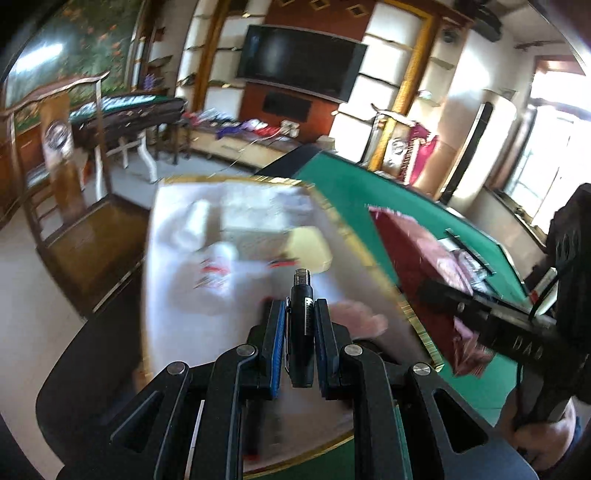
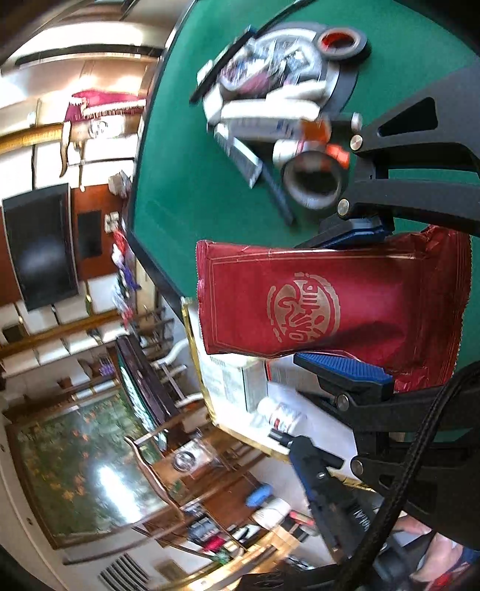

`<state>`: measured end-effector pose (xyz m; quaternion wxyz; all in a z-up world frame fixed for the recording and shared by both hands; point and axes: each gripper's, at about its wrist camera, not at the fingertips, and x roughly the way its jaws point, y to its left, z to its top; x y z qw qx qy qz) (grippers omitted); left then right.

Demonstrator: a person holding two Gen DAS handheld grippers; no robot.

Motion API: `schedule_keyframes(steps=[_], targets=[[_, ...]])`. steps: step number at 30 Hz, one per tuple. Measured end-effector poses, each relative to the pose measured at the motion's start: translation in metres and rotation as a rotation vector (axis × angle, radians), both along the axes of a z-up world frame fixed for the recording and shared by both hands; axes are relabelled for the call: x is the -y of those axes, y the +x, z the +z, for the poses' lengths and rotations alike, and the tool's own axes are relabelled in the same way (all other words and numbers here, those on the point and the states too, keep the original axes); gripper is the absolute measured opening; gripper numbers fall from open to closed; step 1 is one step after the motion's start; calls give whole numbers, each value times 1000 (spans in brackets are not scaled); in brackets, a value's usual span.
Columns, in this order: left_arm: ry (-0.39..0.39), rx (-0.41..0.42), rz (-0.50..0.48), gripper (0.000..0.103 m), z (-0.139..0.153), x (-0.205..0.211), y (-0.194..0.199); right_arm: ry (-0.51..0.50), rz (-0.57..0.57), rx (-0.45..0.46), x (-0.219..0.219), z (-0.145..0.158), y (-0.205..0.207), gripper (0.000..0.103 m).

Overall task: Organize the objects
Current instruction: 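Carry the red pouch and black marker toward the white tray, then lower the pouch and marker into the tray and open both tools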

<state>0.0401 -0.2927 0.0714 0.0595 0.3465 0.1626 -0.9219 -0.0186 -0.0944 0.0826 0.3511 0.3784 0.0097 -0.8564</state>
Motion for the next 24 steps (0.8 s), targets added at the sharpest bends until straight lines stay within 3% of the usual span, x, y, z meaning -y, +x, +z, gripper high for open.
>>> schedule_keyframes(steps=[9,24], targets=[[17,85,-6,12,-38,11,1,85,31,10,45,-18,-14,49],[-18,84,-16,12,-44,9,1,130,46,57,68,-35,-30,50]])
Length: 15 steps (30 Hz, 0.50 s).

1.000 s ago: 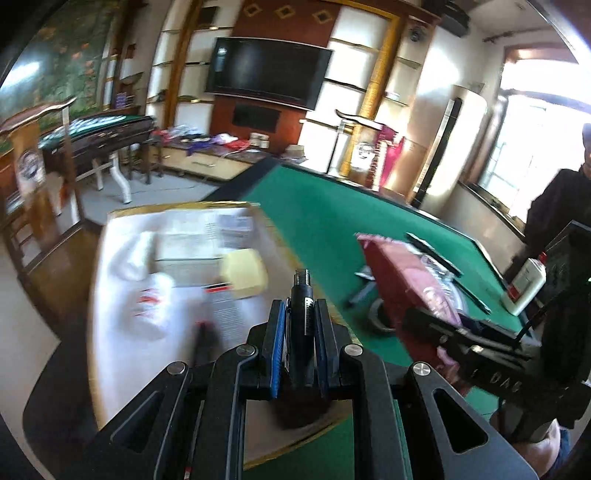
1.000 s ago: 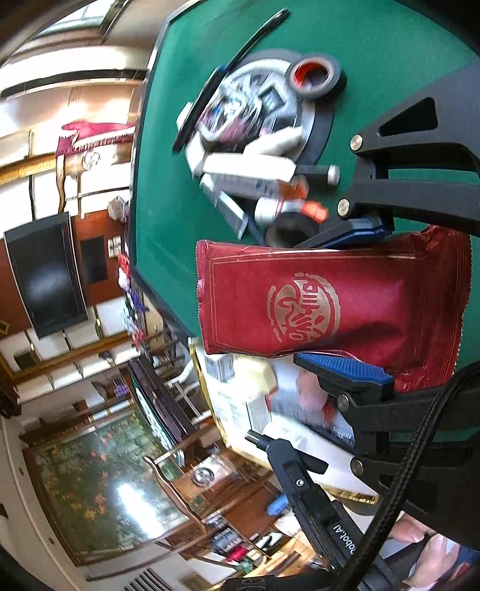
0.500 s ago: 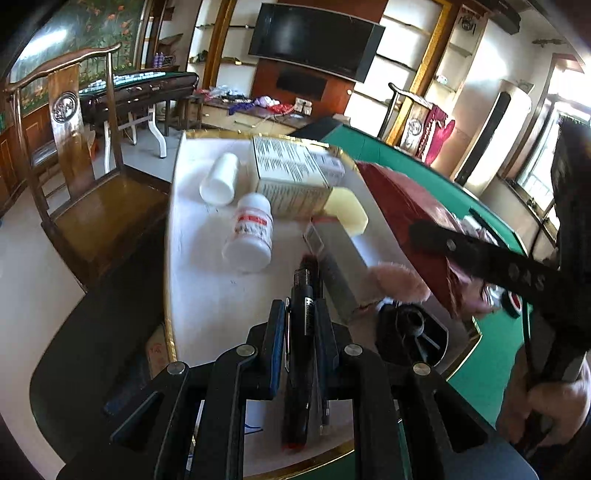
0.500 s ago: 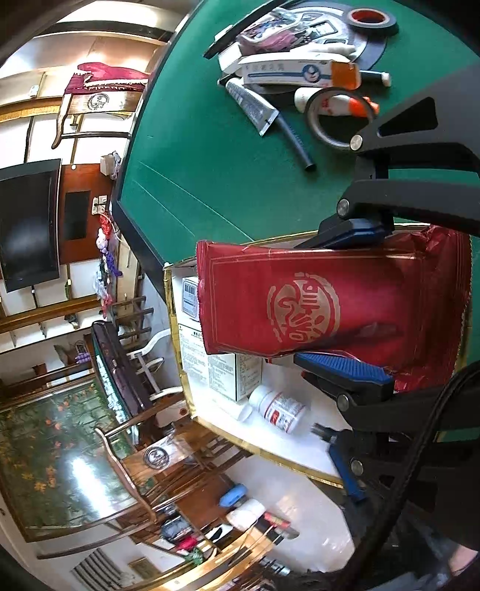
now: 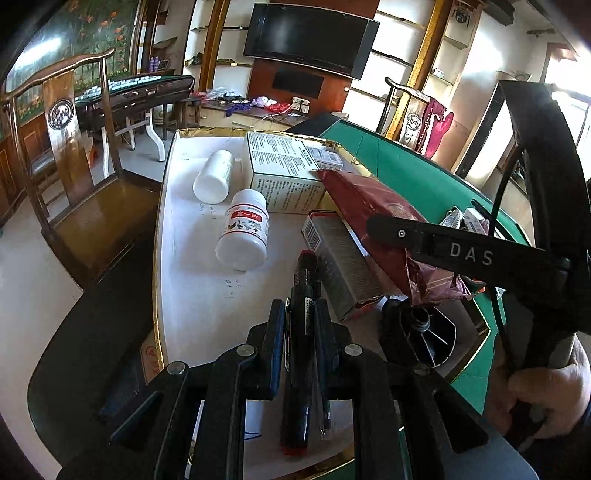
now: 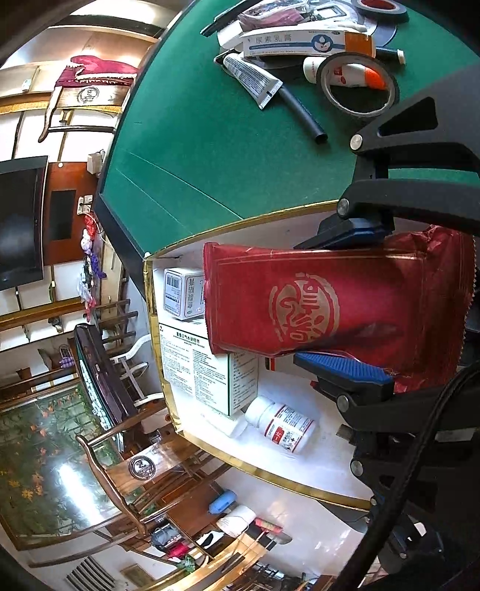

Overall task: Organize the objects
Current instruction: 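Lower the pouch and marker into the tray and open both tools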

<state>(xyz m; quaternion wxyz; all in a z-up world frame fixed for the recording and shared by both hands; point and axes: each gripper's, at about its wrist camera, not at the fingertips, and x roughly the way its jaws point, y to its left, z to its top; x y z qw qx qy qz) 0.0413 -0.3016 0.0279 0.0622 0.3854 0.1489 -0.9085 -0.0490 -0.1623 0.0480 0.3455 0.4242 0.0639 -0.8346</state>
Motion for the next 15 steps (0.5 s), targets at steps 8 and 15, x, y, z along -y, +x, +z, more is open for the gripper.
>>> schedule_keyframes(steps=[8,15], targets=[[20,16,-18,14,1,-4,0,-16,2,56,-4,-3,-3,57],[13,-10,-7,42,17,-6,6,17,34,6,0,12,10,70]])
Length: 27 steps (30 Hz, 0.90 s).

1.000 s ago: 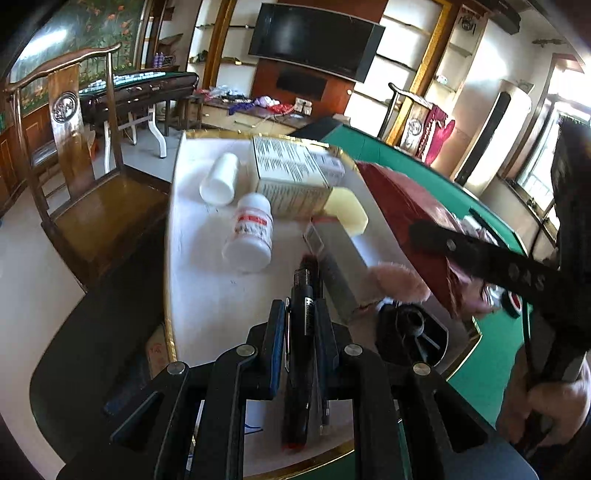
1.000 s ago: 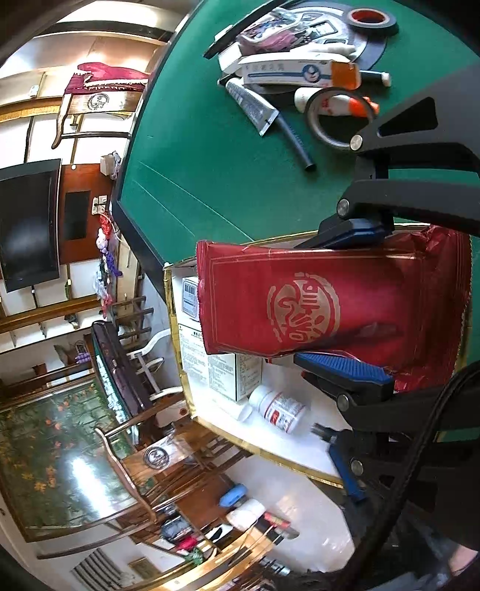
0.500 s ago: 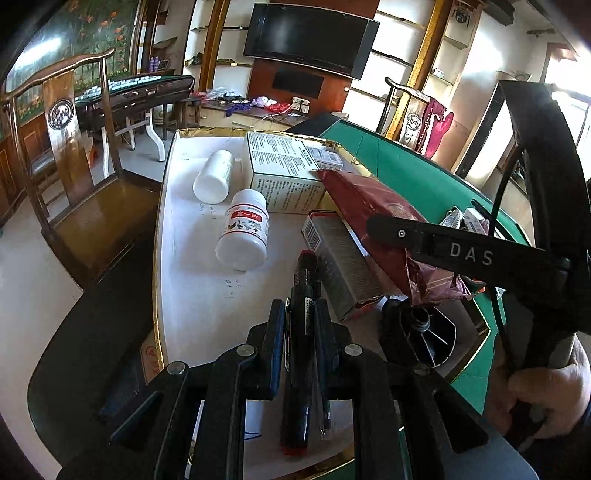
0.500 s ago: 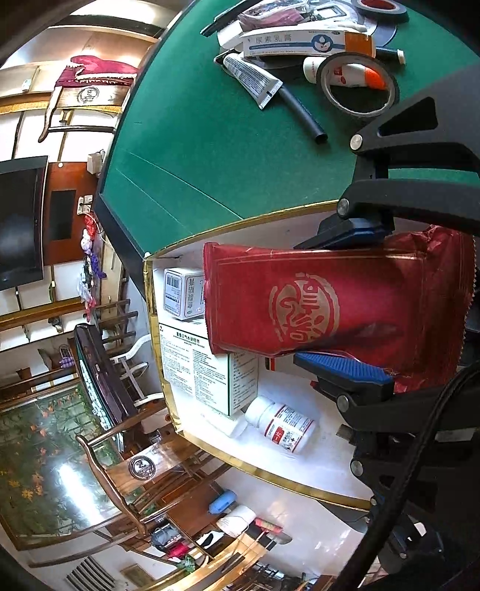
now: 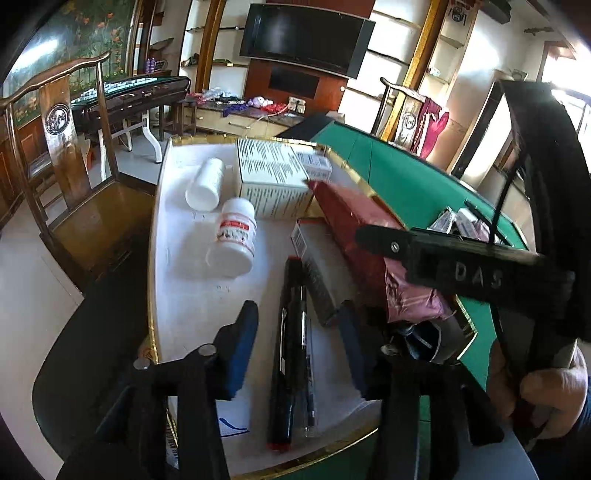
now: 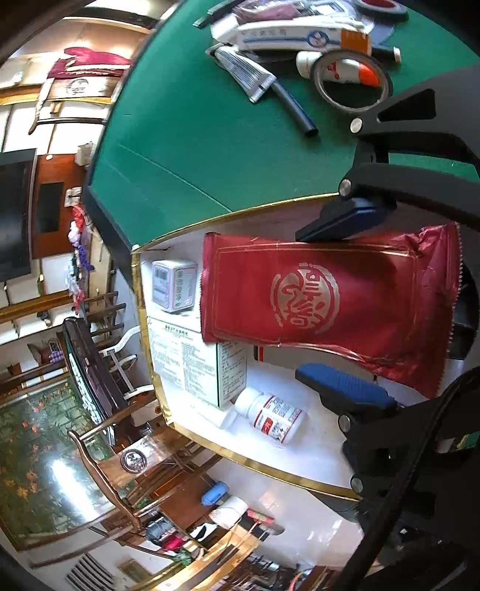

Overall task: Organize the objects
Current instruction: 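Lower the pouch and marker into the tray and open both tools, then move both open tools back over the cluttered table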

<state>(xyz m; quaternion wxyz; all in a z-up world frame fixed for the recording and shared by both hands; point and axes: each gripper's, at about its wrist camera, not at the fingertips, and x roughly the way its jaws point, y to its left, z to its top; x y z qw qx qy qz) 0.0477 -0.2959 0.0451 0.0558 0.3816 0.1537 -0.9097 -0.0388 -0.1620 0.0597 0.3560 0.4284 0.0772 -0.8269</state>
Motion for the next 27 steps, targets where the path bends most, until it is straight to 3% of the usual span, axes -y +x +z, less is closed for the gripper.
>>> schedule_keyframes(steps=[7,13,18,20,27], targets=[[-10,-6,-25,42,9,-11,-1,-77,6,-49,-42,27,16,70],[-16,2,-169,42,25,-61,-19,-144,-129,-60,-148,41,9,76],[-18,23,-317,42,42,-123,-54,-182,-264,-59,-234,35,2,80],[-40,19,-365,48,43,-143,-71,-201,-311,-30,-260,28,-5,80],[-37,144,-326,49,14,-172,-135,-264,-352,46,-299,24,-12,80]])
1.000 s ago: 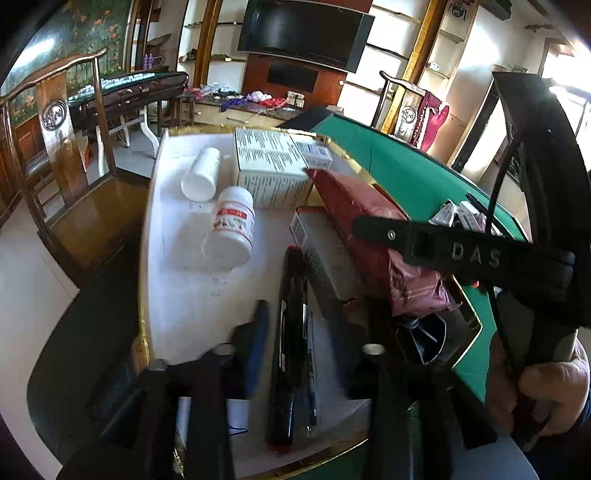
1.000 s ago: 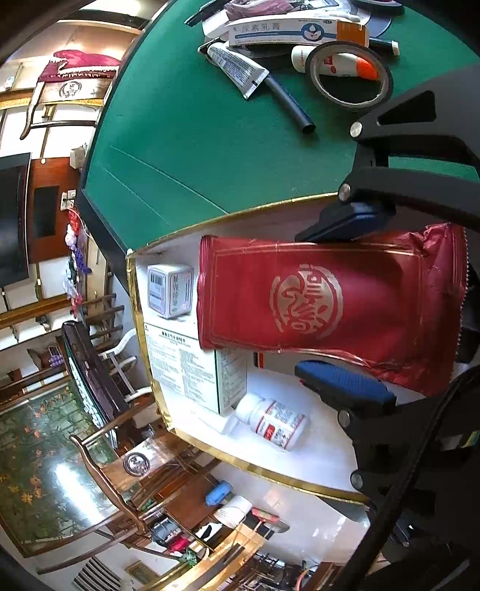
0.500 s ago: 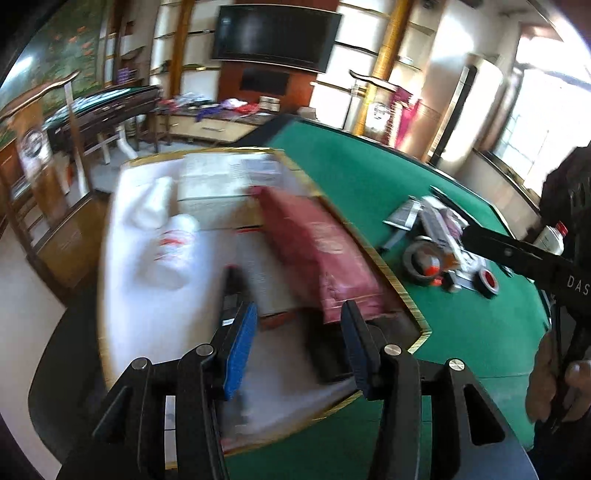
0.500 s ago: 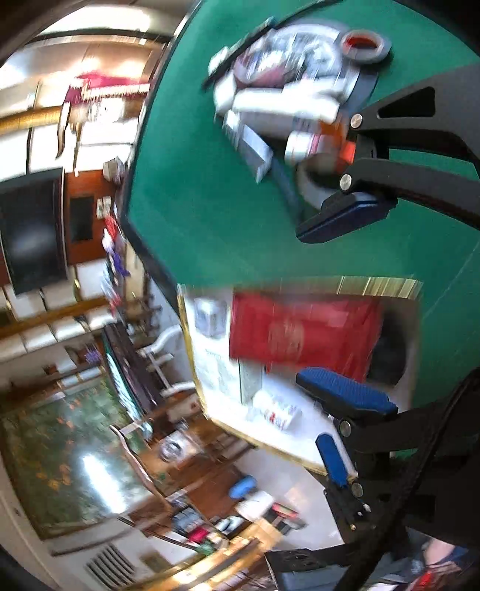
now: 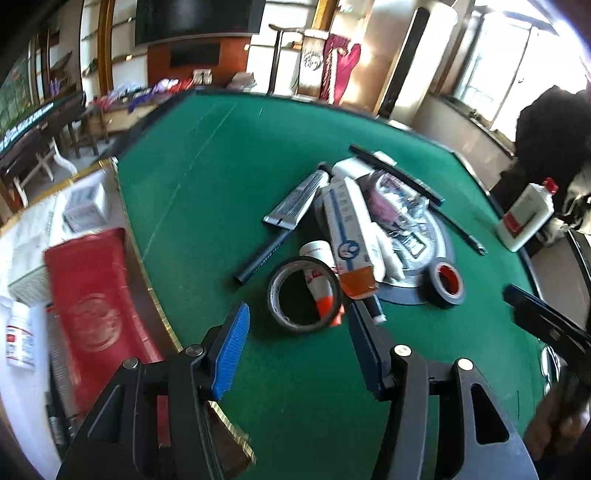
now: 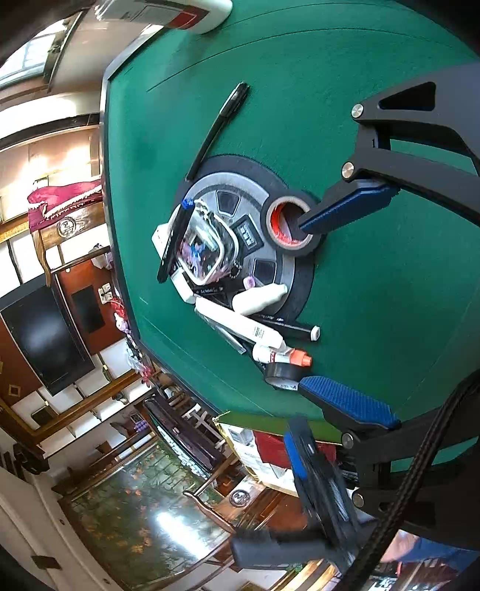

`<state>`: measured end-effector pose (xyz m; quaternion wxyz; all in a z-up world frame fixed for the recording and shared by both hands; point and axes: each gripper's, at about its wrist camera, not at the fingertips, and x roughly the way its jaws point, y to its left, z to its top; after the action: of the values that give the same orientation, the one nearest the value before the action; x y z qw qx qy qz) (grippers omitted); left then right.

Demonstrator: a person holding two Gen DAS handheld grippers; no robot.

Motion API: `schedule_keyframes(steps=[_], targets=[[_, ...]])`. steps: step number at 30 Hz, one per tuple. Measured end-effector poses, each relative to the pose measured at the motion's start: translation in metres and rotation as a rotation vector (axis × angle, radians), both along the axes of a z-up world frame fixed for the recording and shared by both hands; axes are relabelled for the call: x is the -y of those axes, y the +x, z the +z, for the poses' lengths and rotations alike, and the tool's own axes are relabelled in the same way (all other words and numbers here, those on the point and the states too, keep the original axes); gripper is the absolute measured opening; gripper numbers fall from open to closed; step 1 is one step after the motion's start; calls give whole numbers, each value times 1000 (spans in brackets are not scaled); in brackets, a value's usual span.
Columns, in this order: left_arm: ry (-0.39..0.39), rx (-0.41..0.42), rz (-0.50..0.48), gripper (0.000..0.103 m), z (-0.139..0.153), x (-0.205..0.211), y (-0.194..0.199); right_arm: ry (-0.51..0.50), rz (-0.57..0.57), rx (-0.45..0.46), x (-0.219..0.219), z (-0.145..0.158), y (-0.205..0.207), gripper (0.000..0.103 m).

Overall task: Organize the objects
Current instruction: 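Move both open tools back over the cluttered table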

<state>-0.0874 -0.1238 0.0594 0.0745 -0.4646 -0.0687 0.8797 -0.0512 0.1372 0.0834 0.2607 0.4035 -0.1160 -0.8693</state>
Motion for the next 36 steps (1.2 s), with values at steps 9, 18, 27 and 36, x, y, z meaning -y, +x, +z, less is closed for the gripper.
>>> schedule_keyframes(steps=[9,18,27,36], targets=[[75,39,41,49,-15,2,-11,-53,24,73,-10,-19,-3,80],[48,52,37,49,-20,-12,-24,-73,12,78,-14,-19,-2,80],[46,42,58,57,-30,-5,-37,-73,-23,90,-19,-24,-9,80],[49,35,53,58,-32,-7,-39,-66,-38,101,-20,-28,-13,80]])
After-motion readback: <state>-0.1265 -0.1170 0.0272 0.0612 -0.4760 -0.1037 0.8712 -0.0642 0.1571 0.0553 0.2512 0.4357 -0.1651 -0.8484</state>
